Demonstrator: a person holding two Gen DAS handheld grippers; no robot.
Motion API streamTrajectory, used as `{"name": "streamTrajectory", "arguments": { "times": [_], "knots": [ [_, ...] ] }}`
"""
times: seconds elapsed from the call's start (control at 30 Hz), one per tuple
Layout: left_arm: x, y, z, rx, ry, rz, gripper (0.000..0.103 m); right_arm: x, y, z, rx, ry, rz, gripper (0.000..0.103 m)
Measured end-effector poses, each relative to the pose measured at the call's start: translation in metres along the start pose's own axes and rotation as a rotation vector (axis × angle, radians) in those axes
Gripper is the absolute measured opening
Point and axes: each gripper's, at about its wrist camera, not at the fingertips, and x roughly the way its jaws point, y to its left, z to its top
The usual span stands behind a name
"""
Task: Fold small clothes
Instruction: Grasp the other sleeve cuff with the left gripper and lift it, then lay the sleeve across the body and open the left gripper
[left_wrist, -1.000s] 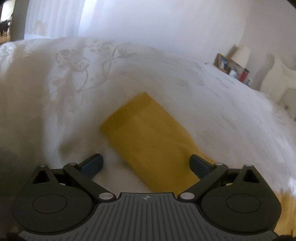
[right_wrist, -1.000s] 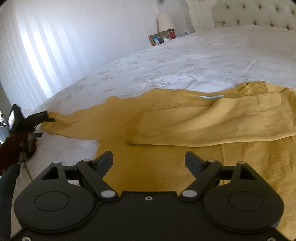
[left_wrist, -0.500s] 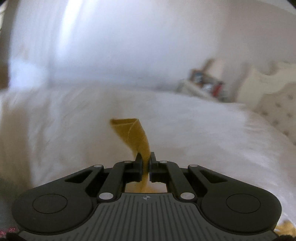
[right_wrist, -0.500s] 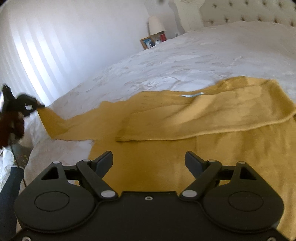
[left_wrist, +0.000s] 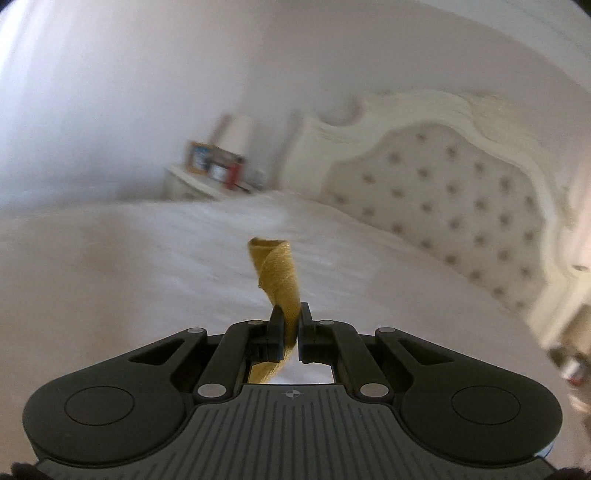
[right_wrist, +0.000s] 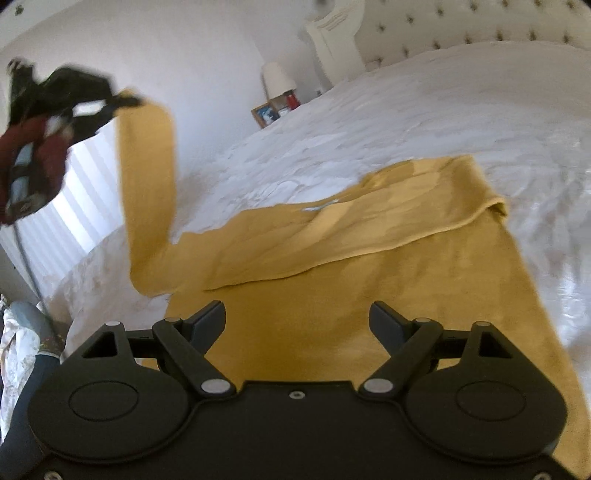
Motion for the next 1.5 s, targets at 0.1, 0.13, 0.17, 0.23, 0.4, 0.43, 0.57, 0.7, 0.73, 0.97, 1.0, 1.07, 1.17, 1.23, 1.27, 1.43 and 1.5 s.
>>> {"name": "streamTrajectory", "arguments": {
  "times": [0.1, 0.13, 0.17, 0.23, 0.4, 0.43, 0.57, 0.7, 0.73, 0.97, 1.0, 1.07, 1.17, 1.23, 1.27, 1.43, 1.5],
  "knots": [
    [0.04, -0.035, -0.029, -0.02, 0.058, -0.053, 0.006, -0.011, -0.014, -0.002, 0.019, -0.004, -0.01, 0.086],
    [0.052, -0.05, -0.043, -0.017, 0.081, -0.07, 0.006, -0.014, -0.018, -0.002, 0.025, -0.005, -0.016, 0.086],
    [0.064, -0.058, -0.056, -0.013, 0.102, -0.085, 0.006, -0.017, -0.022, -0.003, 0.031, -0.008, -0.023, 0.086],
    [0.082, -0.07, -0.076, 0.002, 0.132, -0.108, 0.008, -0.021, -0.031, -0.004, 0.052, -0.008, -0.035, 0.086],
    [0.091, -0.089, -0.111, 0.097, 0.227, -0.214, 0.039, -0.024, -0.048, -0.006, 0.08, 0.016, -0.07, 0.086],
    [0.085, -0.087, -0.114, 0.11, 0.223, -0.239, 0.041, -0.024, -0.049, -0.006, 0.075, 0.019, -0.076, 0.086],
    [0.053, -0.069, -0.118, 0.24, 0.15, -0.25, 0.05, -0.02, -0.056, 0.001, 0.05, 0.029, -0.094, 0.086],
    [0.026, -0.025, -0.128, 0.356, 0.105, -0.116, 0.057, -0.007, -0.066, 0.018, 0.03, 0.015, -0.102, 0.086],
    [0.022, -0.009, -0.133, 0.371, 0.115, -0.066, 0.057, -0.003, -0.068, 0.024, 0.024, 0.008, -0.099, 0.086],
    [0.003, 0.1, -0.19, 0.277, 0.298, 0.202, 0.057, 0.052, -0.078, 0.073, -0.047, -0.018, -0.085, 0.086],
    [0.004, 0.111, -0.194, 0.244, 0.314, 0.218, 0.056, 0.063, -0.08, 0.078, -0.051, -0.009, -0.092, 0.086],
    [-0.007, 0.128, -0.206, 0.203, 0.262, 0.186, 0.057, 0.086, -0.086, 0.086, -0.053, 0.009, -0.111, 0.086],
    [-0.008, 0.123, -0.215, 0.23, 0.202, 0.17, 0.064, 0.11, -0.095, 0.093, -0.055, 0.033, -0.161, 0.085],
    [-0.003, 0.114, -0.219, 0.254, 0.19, 0.171, 0.071, 0.121, -0.1, 0.096, -0.034, 0.04, -0.176, 0.085],
    [-0.002, 0.111, -0.219, 0.273, 0.194, 0.183, 0.072, 0.126, -0.103, 0.097, -0.019, 0.045, -0.178, 0.085],
    [0.0, 0.105, -0.224, 0.295, 0.196, 0.198, 0.074, 0.148, -0.107, 0.098, 0.004, 0.092, -0.214, 0.062],
    [0.003, 0.105, -0.224, 0.287, 0.195, 0.194, 0.074, 0.15, -0.101, 0.098, -0.019, 0.11, -0.228, 0.027]
  ]
}}
